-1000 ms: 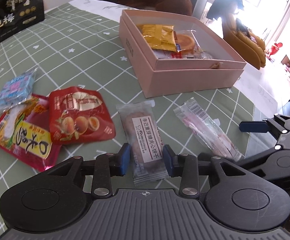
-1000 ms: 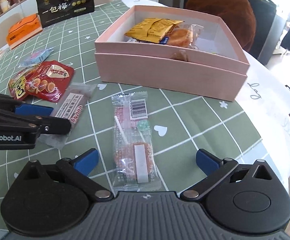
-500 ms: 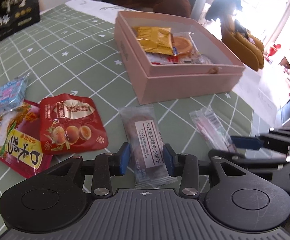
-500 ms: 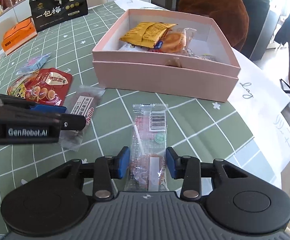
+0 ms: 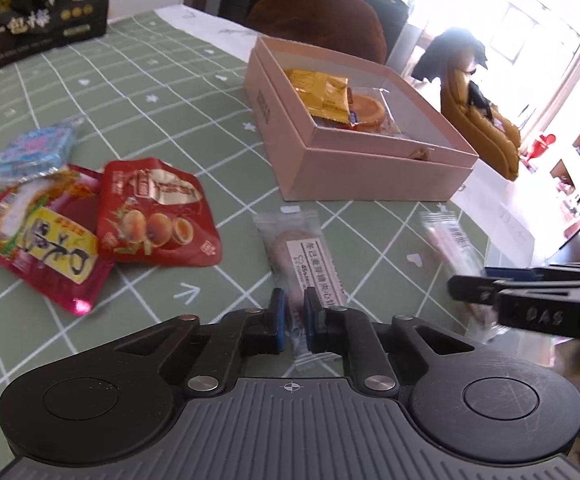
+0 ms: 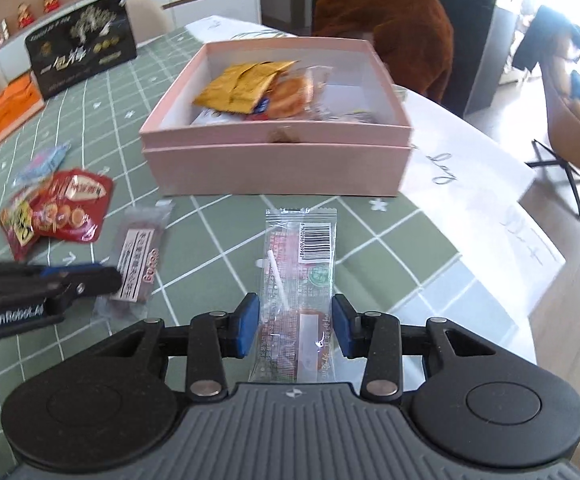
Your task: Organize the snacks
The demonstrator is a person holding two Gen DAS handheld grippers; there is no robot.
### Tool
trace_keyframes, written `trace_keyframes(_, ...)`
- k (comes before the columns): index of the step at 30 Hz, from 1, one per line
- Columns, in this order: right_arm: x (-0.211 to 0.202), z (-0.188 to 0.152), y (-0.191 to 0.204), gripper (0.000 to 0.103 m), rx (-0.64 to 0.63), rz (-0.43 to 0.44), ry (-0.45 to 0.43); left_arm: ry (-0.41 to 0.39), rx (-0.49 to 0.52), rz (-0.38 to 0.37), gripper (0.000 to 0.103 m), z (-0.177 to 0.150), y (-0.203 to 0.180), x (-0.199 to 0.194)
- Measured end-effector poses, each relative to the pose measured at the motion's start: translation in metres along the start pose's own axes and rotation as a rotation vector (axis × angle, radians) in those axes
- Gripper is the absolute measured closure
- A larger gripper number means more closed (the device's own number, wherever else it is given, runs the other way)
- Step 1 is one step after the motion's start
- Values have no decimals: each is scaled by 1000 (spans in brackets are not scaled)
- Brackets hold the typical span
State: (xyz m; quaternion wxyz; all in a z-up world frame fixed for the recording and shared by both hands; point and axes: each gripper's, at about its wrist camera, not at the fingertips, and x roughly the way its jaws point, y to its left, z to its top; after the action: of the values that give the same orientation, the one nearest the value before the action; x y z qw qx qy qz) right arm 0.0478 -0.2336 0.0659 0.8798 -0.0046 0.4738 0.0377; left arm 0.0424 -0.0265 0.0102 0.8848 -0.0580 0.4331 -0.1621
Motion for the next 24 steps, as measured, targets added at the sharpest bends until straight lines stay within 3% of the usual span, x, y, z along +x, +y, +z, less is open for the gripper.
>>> trace_keyframes(9, -2, -3, -4, 64, -18, 18, -4, 85, -33, 25, 89, 13, -13, 6)
trace_keyframes(16, 7, -16, 2, 59, -47, 3, 16, 49, 23, 58, 85, 24, -27, 7)
trace_keyframes(19, 8, -16, -1, 49, -41, -6, 21, 59, 109, 81, 85, 26, -42, 17)
trace_keyframes(24, 7, -19, -13, 45, 1, -17, 10, 35, 333, 168, 81, 15, -73, 28)
